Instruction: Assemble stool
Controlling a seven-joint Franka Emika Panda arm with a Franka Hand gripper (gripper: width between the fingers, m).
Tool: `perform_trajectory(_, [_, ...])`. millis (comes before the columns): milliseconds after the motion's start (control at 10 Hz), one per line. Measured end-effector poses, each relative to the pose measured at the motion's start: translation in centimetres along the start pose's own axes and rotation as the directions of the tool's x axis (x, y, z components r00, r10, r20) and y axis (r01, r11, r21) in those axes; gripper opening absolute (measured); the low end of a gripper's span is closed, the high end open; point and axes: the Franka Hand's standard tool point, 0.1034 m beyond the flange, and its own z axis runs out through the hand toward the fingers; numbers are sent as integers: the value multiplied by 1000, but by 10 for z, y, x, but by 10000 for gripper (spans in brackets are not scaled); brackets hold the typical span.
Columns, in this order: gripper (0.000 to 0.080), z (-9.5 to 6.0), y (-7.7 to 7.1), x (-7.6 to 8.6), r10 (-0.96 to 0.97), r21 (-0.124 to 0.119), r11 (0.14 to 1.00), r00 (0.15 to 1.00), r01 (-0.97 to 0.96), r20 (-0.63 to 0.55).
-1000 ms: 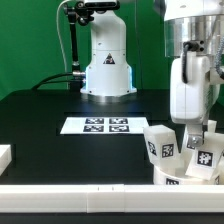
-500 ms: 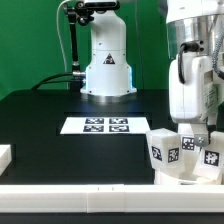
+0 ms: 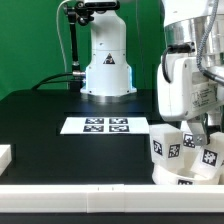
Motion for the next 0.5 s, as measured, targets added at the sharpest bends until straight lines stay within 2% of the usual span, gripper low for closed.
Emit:
perform_trajectory(300, [335,0,0,1,-54,0,999,999,54,1])
perform_trajectory(400, [445,-6,-1,-3,-70,-1,998,997,70,11])
perform_trajectory(500, [580,-19,-2,-9,-76,5,997,997,76,32])
